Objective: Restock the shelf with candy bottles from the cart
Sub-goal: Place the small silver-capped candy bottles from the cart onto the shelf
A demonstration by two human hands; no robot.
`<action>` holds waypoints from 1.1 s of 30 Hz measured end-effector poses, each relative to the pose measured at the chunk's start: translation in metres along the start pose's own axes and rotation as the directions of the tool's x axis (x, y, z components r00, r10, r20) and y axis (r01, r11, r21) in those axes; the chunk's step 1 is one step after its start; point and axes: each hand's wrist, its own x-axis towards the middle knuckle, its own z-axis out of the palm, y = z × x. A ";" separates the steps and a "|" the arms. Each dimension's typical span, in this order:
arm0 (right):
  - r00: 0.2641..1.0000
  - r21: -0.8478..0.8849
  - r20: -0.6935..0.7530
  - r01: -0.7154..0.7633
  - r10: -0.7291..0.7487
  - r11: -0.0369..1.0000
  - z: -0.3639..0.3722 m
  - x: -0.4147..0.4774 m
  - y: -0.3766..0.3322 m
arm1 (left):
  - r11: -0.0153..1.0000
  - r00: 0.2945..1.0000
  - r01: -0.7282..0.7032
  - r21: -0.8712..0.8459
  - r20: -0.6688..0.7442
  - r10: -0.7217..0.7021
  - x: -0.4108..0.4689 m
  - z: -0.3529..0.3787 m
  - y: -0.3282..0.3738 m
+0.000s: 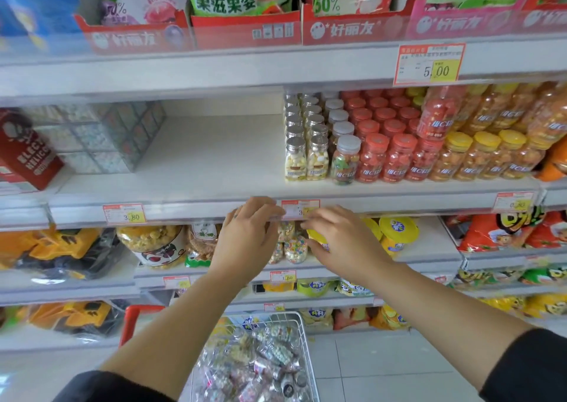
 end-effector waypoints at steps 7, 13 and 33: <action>0.893 0.105 0.418 -0.228 0.165 0.968 0.067 -0.045 -0.036 | 0.960 0.932 0.277 -0.030 0.250 -0.262 -0.088 0.008 -0.060; 0.722 0.069 0.630 -0.418 0.286 0.906 0.143 -0.084 -0.084 | 0.899 0.813 0.437 -0.008 0.430 -0.392 -0.178 0.029 -0.128; 0.359 -0.234 0.770 -0.610 0.528 0.757 0.345 -0.207 -0.074 | 0.851 0.529 0.480 0.212 0.704 -0.473 -0.276 0.207 -0.276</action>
